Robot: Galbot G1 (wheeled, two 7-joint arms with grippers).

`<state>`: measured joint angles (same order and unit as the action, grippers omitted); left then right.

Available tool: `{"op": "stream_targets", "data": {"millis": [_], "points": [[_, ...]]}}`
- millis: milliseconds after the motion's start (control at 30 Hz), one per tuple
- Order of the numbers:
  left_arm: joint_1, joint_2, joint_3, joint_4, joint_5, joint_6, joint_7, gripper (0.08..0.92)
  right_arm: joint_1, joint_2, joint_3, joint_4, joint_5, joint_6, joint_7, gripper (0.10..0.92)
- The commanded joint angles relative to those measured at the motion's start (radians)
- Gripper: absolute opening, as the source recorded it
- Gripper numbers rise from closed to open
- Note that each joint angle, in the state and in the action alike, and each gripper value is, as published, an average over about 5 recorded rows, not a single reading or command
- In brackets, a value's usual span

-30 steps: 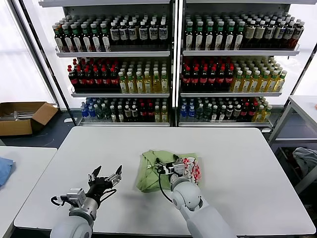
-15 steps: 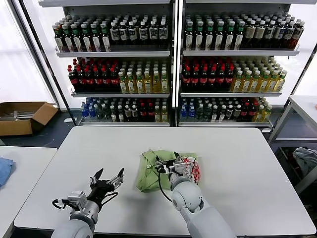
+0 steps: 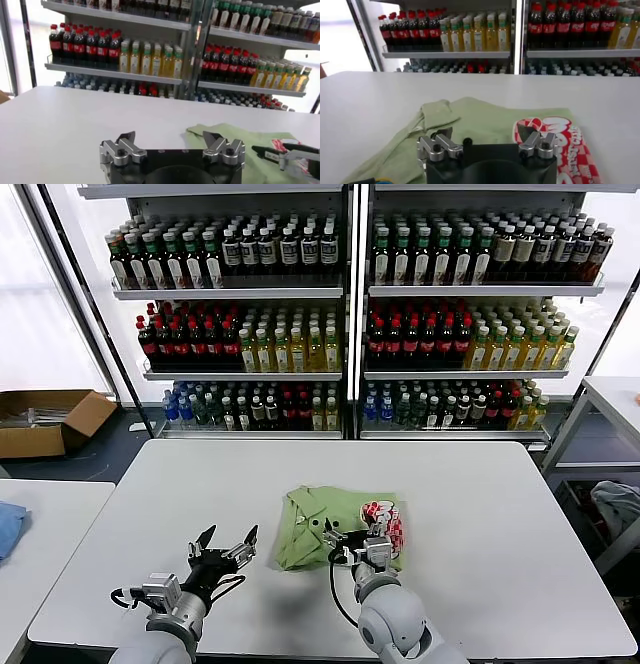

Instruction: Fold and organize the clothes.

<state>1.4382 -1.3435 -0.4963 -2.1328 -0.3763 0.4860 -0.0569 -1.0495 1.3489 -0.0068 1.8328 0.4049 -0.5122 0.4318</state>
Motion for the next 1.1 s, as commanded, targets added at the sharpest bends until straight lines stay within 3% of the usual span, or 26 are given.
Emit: {"op": "stream_targets", "data": {"millis": [33, 367, 567, 800, 1100], "points": [[0.004, 0.003, -0.008, -0.009, 0.0, 0.001, 0.002, 0.823, -0.011, 0.054, 0.001, -0.106, -0.039, 0.017, 0.017, 0.823], [0.004, 0.001, -0.012, -0.003, -0.001, -0.007, 0.009, 0.823, -0.039, 0.038, 0.029, -0.085, -0.029, 0.04, -0.011, 0.823], [-0.003, -0.007, -0.01, -0.02, 0.003, -0.031, 0.007, 0.823, -0.057, -0.005, 0.04, 0.137, -0.111, 0.062, -0.022, 0.823], [-0.007, -0.031, -0.011, -0.045, 0.014, -0.078, 0.004, 0.823, -0.136, -0.12, 0.122, 0.352, -0.326, 0.091, -0.054, 0.823], [-0.023, -0.047, -0.015, -0.033, 0.026, -0.13, -0.004, 0.823, -0.431, -0.18, 0.33, 0.357, -0.248, 0.134, -0.082, 0.823]]}}
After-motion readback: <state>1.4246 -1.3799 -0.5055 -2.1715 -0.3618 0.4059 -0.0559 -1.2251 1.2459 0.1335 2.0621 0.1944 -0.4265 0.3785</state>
